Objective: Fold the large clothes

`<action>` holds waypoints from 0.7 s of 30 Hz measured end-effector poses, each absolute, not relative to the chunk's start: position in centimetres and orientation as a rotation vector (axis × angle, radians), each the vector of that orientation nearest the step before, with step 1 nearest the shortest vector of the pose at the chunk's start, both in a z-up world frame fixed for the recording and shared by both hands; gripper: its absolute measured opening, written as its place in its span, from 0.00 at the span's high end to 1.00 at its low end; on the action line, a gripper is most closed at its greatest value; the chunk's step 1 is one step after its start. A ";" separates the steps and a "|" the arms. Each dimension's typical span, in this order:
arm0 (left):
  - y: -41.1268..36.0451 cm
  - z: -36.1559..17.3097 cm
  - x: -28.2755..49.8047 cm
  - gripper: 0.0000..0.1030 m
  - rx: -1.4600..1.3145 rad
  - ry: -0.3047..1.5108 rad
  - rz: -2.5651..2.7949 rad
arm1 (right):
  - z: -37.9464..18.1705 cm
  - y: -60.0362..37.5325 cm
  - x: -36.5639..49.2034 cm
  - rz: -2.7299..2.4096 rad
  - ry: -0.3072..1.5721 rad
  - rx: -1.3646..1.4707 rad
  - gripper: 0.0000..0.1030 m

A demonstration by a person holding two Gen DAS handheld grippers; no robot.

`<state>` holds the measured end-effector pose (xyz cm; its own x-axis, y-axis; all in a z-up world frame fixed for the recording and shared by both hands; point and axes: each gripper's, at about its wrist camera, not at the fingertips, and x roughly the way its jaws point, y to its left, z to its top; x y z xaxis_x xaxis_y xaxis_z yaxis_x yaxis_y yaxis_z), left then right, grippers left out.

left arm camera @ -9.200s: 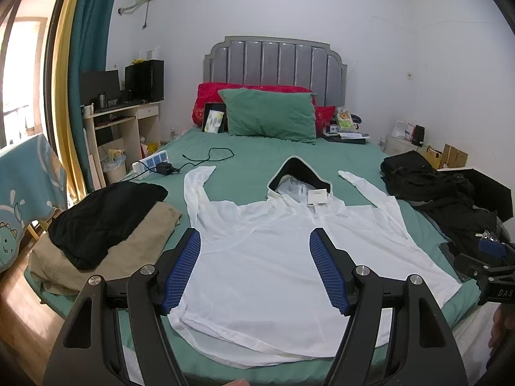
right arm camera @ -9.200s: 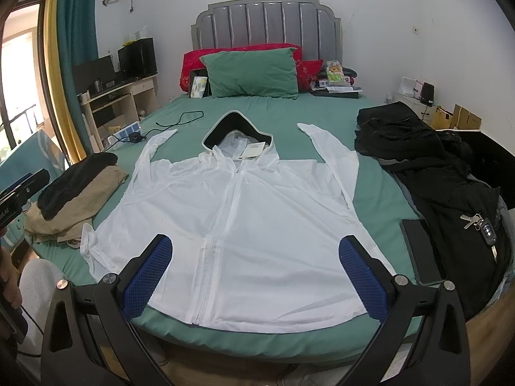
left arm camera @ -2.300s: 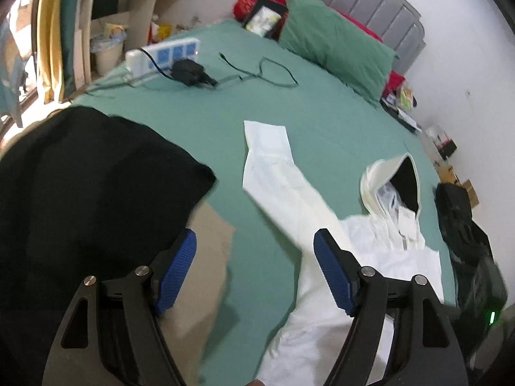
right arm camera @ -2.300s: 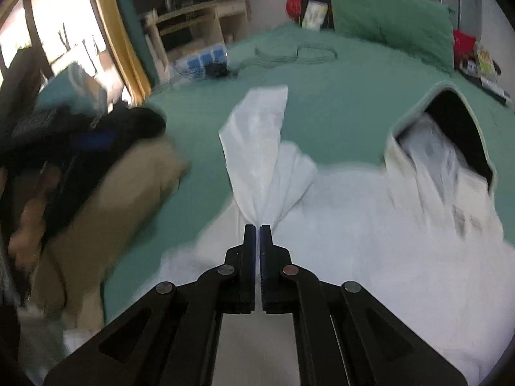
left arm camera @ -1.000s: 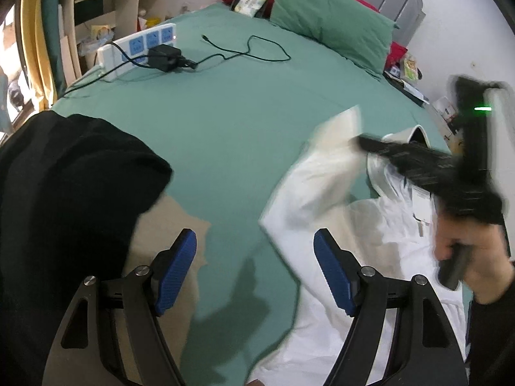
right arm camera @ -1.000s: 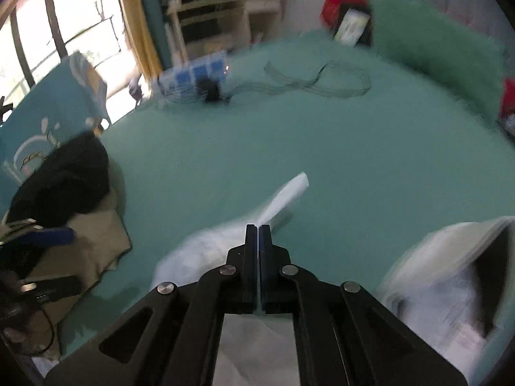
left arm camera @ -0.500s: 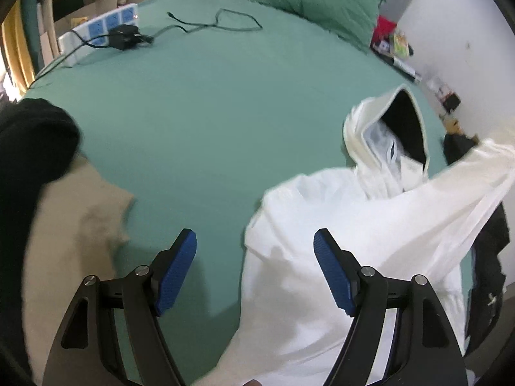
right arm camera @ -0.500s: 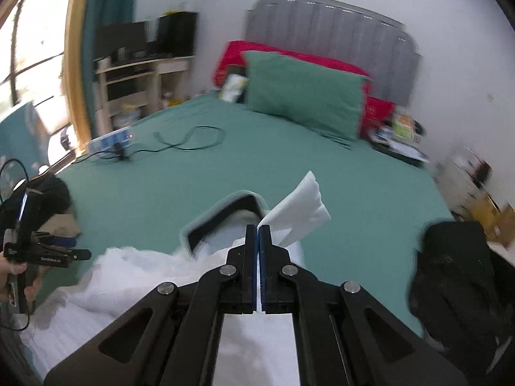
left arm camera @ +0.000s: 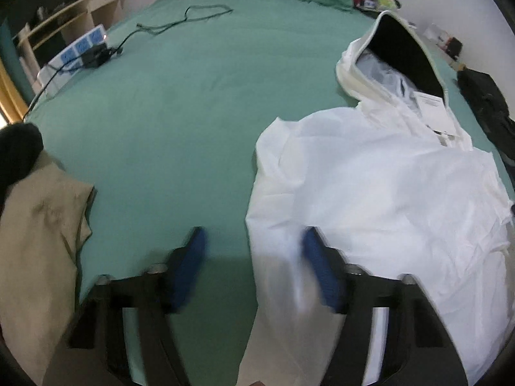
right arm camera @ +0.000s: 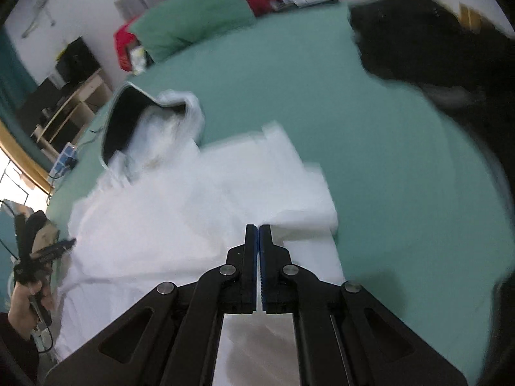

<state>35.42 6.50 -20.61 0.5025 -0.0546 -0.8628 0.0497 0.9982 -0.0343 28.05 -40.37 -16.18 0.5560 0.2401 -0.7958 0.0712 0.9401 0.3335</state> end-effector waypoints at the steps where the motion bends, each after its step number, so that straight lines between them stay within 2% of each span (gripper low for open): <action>1: 6.6 -20.4 35.5 0.71 0.009 1.038 -0.061 | -16.5 -40.5 27.8 0.107 0.987 0.357 0.97; 2: 6.7 -20.2 35.6 0.87 0.029 1.037 -0.050 | -16.8 -40.7 27.5 0.111 0.989 0.360 0.97; 3: 7.0 -20.0 35.9 0.93 0.036 1.038 -0.033 | -16.9 -40.8 27.1 0.110 0.989 0.355 0.96; 7: 9.4 -19.9 36.8 0.94 -0.016 1.053 0.036 | -16.4 -41.1 26.6 0.111 0.989 0.328 0.94; 10: 11.0 -19.6 37.1 0.94 -0.107 1.060 0.048 | -15.5 -41.7 26.6 0.070 0.957 0.289 0.88; 13: 11.3 -18.7 36.6 0.94 -0.217 1.044 0.001 | -14.7 -43.0 26.2 -0.018 0.879 0.293 0.64; 14: 10.9 -18.4 36.3 0.93 -0.233 1.043 -0.023 | -14.4 -43.3 26.0 -0.040 0.845 0.299 0.51; 15: 10.3 -18.1 36.2 0.88 -0.233 1.038 -0.056 | -14.4 -43.4 26.0 -0.048 0.823 0.304 0.44; 16: 9.6 -17.8 35.9 0.83 -0.225 1.032 -0.086 | -14.5 -43.4 26.2 -0.049 0.815 0.303 0.43; 18: 7.7 -17.4 35.3 0.48 -0.173 1.028 -0.132 | -15.2 -43.1 27.1 -0.042 0.839 0.297 0.43; 19: 7.1 -17.6 35.2 0.42 -0.153 1.039 -0.154 | -15.5 -42.9 27.4 -0.036 0.851 0.301 0.43; 21: 5.7 -18.6 35.0 0.40 -0.128 1.086 -0.221 | -16.4 -42.5 27.8 -0.007 0.863 0.350 0.43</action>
